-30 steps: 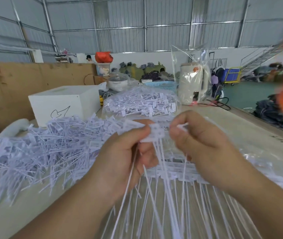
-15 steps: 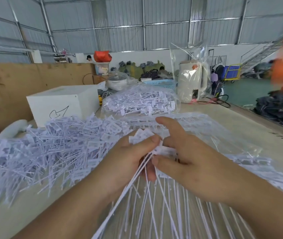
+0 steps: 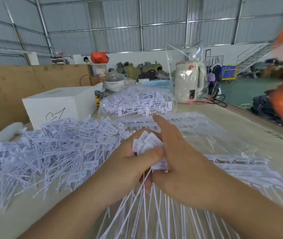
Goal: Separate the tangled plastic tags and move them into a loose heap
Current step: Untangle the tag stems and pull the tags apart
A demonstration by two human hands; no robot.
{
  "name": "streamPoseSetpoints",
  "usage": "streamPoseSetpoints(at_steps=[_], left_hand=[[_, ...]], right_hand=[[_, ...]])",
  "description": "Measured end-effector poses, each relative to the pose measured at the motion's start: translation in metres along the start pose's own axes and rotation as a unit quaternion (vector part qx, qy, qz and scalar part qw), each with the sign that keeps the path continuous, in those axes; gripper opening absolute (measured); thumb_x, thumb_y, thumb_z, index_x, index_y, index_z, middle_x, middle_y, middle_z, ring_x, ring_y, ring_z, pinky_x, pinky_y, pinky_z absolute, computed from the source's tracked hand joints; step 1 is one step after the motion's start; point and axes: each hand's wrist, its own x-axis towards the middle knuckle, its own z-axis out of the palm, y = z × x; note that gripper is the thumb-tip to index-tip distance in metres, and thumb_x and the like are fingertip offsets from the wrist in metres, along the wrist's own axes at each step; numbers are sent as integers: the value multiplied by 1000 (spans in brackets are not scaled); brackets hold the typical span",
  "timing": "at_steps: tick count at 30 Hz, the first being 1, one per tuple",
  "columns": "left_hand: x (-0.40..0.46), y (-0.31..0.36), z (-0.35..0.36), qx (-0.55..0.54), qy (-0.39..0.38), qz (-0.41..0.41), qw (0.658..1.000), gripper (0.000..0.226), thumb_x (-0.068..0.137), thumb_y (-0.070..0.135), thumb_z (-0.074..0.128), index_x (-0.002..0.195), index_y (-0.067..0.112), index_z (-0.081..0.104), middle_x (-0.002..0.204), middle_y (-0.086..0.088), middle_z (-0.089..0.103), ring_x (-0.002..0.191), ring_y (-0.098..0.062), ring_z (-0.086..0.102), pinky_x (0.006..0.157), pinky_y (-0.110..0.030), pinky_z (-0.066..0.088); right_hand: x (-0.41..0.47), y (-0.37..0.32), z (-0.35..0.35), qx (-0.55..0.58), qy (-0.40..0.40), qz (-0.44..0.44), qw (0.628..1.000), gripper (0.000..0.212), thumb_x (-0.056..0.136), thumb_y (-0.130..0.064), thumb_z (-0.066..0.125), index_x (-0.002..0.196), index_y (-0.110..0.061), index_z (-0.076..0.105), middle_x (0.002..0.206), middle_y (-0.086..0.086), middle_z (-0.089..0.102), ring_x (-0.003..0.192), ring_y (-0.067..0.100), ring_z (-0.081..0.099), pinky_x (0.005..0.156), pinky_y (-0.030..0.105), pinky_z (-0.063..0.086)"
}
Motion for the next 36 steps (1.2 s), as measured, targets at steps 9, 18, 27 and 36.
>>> streamPoseSetpoints(at_steps=[9, 18, 27, 36], left_hand=[[2, 7, -4, -70, 83, 38, 993, 24, 71, 6, 63, 83, 25, 70, 65, -14, 62, 32, -19, 44, 38, -25, 43], [6, 6, -19, -113, 201, 29, 973, 11, 53, 18, 73, 62, 19, 67, 43, -5, 46, 30, -15, 39, 45, -25, 37], [4, 8, -21, -47, 155, 16, 987, 5, 71, 32, 72, 74, 30, 69, 50, -1, 49, 35, -17, 40, 39, -25, 42], [0, 19, 7, -247, 240, 24, 938, 21, 73, 32, 72, 55, 22, 65, 45, 2, 49, 32, -12, 48, 39, -21, 43]], right_hand=[[3, 2, -11, -36, 50, -22, 998, 28, 73, -46, 58, 100, -38, 59, 74, -18, 60, 60, 0, 55, 54, 23, 47], [1, 8, -31, -62, 66, -24, 996, 43, 79, -72, 53, 64, -31, 53, 48, -11, 43, 41, 5, 38, 46, 22, 28], [2, 6, -26, -87, 89, -16, 992, 45, 85, -56, 59, 60, -22, 41, 52, -9, 45, 43, 10, 38, 49, 29, 26], [4, -7, 1, 9, 249, -46, 967, 51, 86, -54, 55, 61, -15, 33, 45, -5, 31, 42, 11, 25, 42, 26, 21]])
